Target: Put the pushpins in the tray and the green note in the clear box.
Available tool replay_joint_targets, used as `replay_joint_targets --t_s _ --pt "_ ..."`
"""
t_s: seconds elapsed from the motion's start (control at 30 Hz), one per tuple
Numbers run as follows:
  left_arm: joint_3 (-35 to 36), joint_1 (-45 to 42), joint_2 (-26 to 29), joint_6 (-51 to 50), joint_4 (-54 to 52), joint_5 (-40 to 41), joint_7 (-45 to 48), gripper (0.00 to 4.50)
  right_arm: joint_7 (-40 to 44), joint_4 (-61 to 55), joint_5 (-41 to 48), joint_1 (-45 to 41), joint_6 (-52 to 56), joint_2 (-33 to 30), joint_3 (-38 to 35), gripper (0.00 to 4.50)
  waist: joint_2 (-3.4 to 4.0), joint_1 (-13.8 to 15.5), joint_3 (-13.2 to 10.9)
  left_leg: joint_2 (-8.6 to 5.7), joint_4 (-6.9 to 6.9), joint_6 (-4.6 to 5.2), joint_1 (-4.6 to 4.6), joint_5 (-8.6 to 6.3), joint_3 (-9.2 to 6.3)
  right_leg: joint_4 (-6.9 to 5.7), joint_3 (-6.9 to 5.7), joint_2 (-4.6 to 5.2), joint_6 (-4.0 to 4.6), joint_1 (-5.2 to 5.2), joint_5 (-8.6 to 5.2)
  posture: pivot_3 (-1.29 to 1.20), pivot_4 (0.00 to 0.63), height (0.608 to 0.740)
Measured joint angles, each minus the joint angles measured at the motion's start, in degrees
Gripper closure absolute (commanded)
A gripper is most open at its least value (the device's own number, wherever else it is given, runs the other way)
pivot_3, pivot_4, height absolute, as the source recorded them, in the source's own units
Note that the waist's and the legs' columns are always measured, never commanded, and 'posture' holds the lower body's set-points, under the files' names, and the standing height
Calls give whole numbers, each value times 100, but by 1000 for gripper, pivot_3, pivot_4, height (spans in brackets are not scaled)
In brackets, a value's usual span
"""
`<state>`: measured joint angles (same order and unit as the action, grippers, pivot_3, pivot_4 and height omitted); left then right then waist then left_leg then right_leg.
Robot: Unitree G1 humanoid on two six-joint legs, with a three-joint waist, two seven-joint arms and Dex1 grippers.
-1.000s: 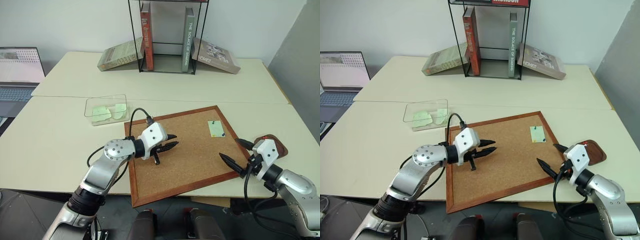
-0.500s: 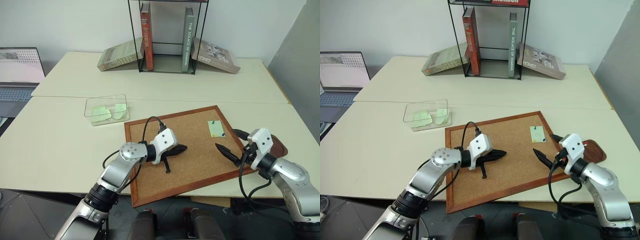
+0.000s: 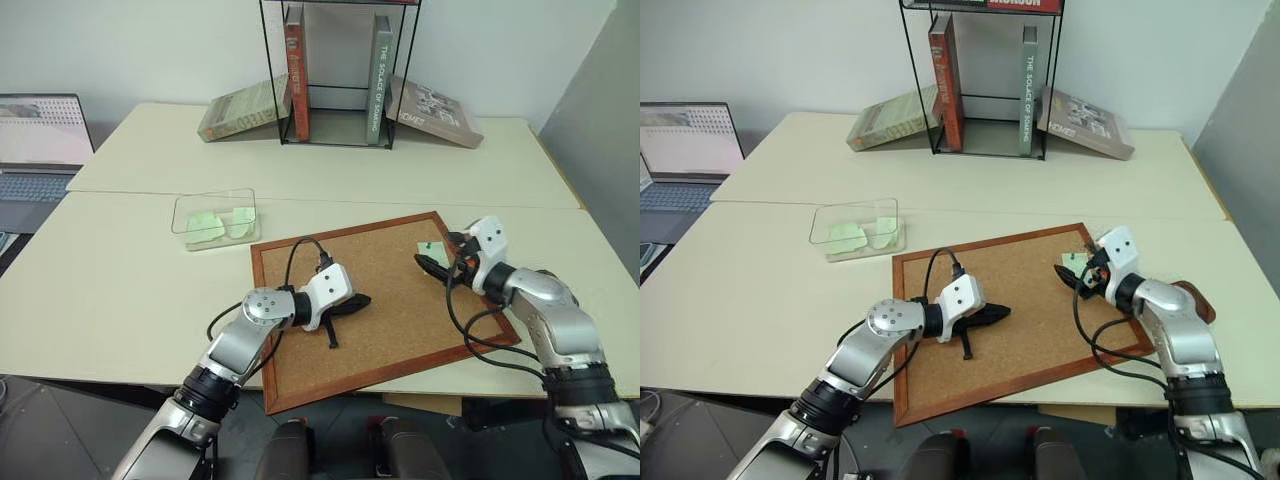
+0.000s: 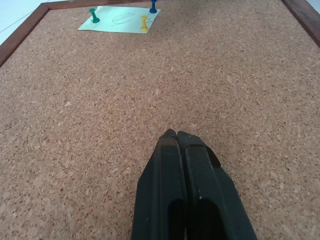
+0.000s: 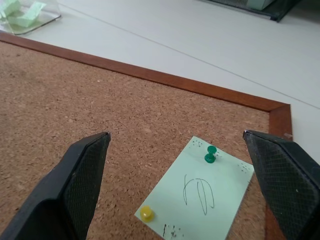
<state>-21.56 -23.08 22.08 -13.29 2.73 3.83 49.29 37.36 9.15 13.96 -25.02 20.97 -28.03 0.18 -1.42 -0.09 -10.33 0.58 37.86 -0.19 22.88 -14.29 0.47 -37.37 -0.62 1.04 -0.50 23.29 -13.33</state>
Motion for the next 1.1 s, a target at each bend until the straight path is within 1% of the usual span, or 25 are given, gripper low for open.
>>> replay_joint_targets --t_s 0.03,0.13,0.23,0.37,0.47,0.6,0.7,0.73,0.8,1.1 --pt "0 7 -4 -1 -8 -2 -7 4480 0 161 -63 -98 -55 27 43 0 0 0 0 0 0 0 0 0 0 0 0 0 0 0 0 0 150 740" --pt "1 22 -10 -9 -29 -11 -29 4500 -17 595 -218 -334 -207 118 118 477 0 -1 0 0 0 0 0 0 0 0 1 0 0 0 0 0 150 740" --pt "0 35 -24 -40 -63 -41 -50 4500 -43 975 -379 -507 -360 175 127 1154 0 1 0 0 0 0 1 0 0 0 0 0 0 0 1 0 150 740" --pt "1 57 -31 -120 -128 -49 -97 4500 -135 1362 -529 -634 -469 221 127 1938 0 0 0 0 0 0 0 0 1 -1 1 1 0 0 1 0 150 740" --pt "1 72 -33 -145 -174 -67 -111 4500 -214 1508 -639 -685 -503 237 129 2640 0 -1 0 0 0 0 0 0 1 -3 2 1 0 0 1 0 150 740" --pt "2 76 -40 -171 -191 -74 -118 4500 -327 1604 -761 -756 -506 236 123 3461 1 0 0 1 0 0 0 0 0 -4 2 1 0 0 1 0 150 740" --pt "2 77 -50 -176 -192 -76 -125 4500 -347 1605 -770 -757 -507 266 121 3918 1 0 0 0 1 0 0 0 1 -5 3 1 0 0 1 0 150 740" --pt "2 78 -52 -177 -193 -78 -125 4500 -345 1602 -770 -757 -507 286 121 4155 1 0 0 0 1 0 0 0 1 -6 3 1 0 0 1 0 150 740" --pt "2 86 -58 -177 -197 -80 -125 4500 -334 1599 -768 -757 -506 319 122 4477 1 0 0 0 3 0 0 0 2 -8 3 2 -1 0 1 0 150 740" --pt "5 128 -50 -272 -264 -103 -124 4500 -376 1442 -765 -718 -462 346 114 4477 1 -3 0 0 5 0 -3 0 3 -23 5 2 1 6 0 0 150 740"
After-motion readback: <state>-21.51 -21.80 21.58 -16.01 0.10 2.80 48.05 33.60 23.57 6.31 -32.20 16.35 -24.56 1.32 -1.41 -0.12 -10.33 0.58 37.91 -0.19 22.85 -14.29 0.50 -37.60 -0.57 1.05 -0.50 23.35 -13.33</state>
